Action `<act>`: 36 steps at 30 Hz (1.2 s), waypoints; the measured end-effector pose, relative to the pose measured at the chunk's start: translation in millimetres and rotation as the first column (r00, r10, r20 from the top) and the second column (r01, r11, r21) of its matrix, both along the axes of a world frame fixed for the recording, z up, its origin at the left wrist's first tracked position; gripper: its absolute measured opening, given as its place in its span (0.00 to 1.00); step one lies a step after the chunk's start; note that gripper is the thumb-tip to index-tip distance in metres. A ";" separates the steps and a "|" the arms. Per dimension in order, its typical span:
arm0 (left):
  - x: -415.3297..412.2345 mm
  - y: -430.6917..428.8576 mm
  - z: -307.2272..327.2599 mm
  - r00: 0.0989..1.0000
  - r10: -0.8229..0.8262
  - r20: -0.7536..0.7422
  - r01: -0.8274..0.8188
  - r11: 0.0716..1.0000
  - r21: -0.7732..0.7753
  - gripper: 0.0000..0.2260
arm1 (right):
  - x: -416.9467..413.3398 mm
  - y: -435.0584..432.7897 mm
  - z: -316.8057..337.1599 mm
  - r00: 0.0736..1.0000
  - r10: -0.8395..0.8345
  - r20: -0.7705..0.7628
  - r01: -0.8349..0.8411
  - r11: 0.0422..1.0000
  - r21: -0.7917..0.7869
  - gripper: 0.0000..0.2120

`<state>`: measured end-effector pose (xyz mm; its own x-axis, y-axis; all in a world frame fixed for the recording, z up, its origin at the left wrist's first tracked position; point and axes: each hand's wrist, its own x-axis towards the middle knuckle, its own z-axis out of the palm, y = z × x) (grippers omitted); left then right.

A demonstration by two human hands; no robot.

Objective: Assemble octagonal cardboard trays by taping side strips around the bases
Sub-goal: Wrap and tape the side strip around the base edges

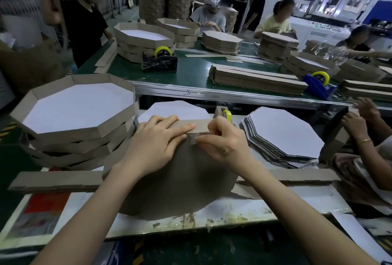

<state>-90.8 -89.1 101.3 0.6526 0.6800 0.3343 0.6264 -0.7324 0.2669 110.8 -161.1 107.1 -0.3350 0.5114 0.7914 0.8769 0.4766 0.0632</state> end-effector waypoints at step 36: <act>79.8 -22.8 23.7 0.982 0.058 -0.180 -0.024 0.983 0.182 0.33 | 43.3 -4.1 3.6 0.741 -0.312 -0.595 -0.303 0.635 -0.711 0.28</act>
<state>-11.1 -111.9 125.1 0.6869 0.6480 0.3291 0.6831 -0.7303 0.0123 154.1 -165.2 110.7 0.0711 0.9885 0.1333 0.5430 0.0738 -0.8365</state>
